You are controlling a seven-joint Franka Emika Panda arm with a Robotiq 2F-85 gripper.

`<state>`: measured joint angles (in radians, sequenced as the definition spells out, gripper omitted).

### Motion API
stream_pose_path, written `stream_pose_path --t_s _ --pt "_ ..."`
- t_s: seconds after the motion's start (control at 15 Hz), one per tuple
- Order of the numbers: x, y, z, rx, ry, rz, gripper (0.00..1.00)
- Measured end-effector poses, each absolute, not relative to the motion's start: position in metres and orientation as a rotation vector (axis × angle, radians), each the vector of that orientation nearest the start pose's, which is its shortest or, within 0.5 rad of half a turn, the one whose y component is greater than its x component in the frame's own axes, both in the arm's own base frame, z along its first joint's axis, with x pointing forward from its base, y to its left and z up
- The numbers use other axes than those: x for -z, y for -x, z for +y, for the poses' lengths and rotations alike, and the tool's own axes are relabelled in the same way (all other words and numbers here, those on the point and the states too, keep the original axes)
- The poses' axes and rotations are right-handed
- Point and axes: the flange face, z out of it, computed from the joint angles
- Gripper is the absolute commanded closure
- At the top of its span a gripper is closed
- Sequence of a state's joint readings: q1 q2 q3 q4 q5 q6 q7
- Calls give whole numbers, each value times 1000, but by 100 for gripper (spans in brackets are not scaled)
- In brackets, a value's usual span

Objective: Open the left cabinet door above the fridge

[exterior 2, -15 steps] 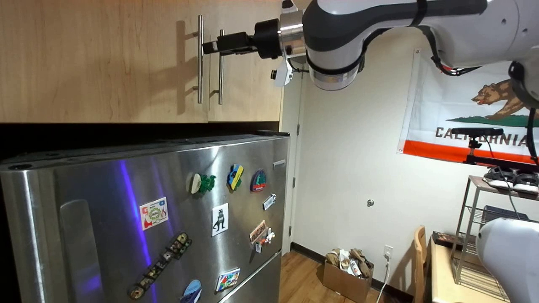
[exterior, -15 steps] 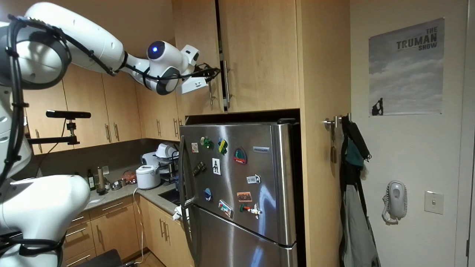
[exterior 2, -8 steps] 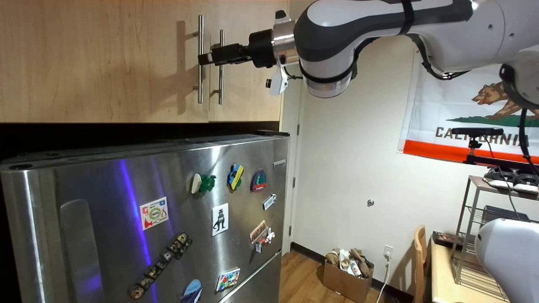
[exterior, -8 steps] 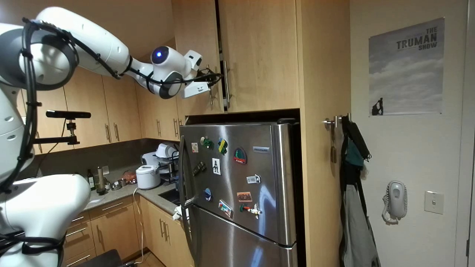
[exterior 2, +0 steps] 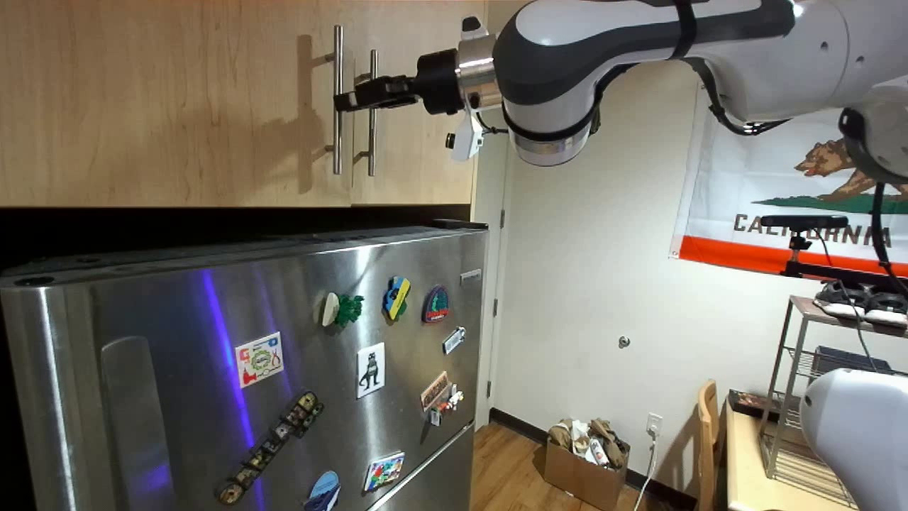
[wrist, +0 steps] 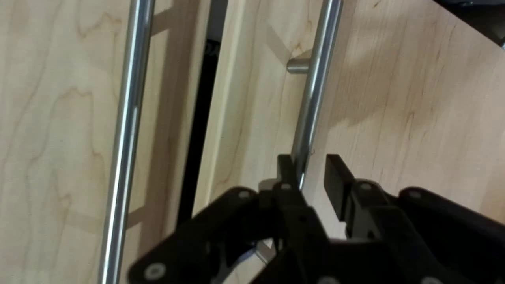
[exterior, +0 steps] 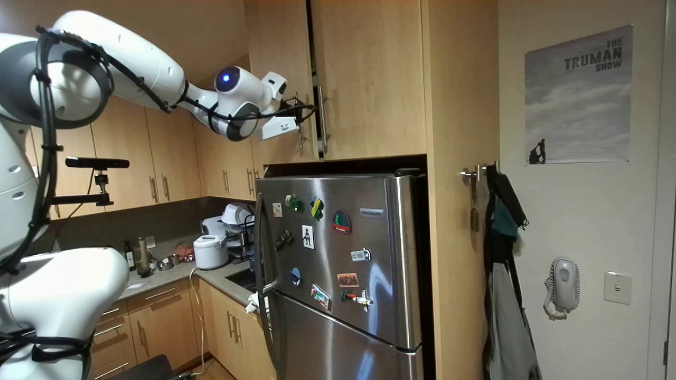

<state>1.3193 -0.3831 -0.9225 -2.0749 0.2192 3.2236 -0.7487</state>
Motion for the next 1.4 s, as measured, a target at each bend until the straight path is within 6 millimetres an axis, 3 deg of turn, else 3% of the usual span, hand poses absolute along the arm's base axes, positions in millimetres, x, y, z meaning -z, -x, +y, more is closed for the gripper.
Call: stream_pose_path --t_s 0.47,1.07,1.13,1.2,1.4 --pt "-681 -523 102 1908 2156 -793 100" --pt "-674 -508 136 1874 2126 -895 100" --pt "-674 -507 137 1874 2126 -897 89" --pt "-675 -507 137 1875 2124 -898 72" --pt "-682 -502 133 1896 2117 -893 50"
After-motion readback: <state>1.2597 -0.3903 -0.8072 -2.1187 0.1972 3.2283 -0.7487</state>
